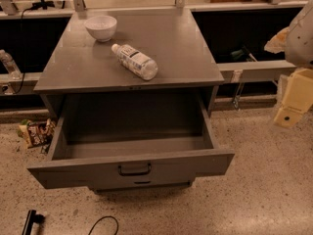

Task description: Close top drawer

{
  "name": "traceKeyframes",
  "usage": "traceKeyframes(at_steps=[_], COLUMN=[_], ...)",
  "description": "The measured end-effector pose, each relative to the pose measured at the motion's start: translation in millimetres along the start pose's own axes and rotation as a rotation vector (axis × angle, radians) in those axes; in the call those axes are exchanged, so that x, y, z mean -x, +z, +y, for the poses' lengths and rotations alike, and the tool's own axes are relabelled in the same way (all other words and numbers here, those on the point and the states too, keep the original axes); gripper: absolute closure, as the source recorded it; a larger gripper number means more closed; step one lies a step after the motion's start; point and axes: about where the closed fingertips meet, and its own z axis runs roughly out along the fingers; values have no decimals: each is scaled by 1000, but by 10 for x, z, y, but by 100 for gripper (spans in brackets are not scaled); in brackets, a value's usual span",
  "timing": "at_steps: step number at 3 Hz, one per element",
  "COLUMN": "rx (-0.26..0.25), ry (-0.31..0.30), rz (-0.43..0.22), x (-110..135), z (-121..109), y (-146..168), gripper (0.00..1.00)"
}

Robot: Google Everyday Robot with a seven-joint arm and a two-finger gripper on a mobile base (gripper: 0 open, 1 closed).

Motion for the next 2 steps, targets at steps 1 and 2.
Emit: traceKeyframes(at_steps=[1,2], rx=[0,-3], ry=[0,17], rz=[0,-24], x=[0,16], z=[0,81], y=[0,198], gripper=[0,18])
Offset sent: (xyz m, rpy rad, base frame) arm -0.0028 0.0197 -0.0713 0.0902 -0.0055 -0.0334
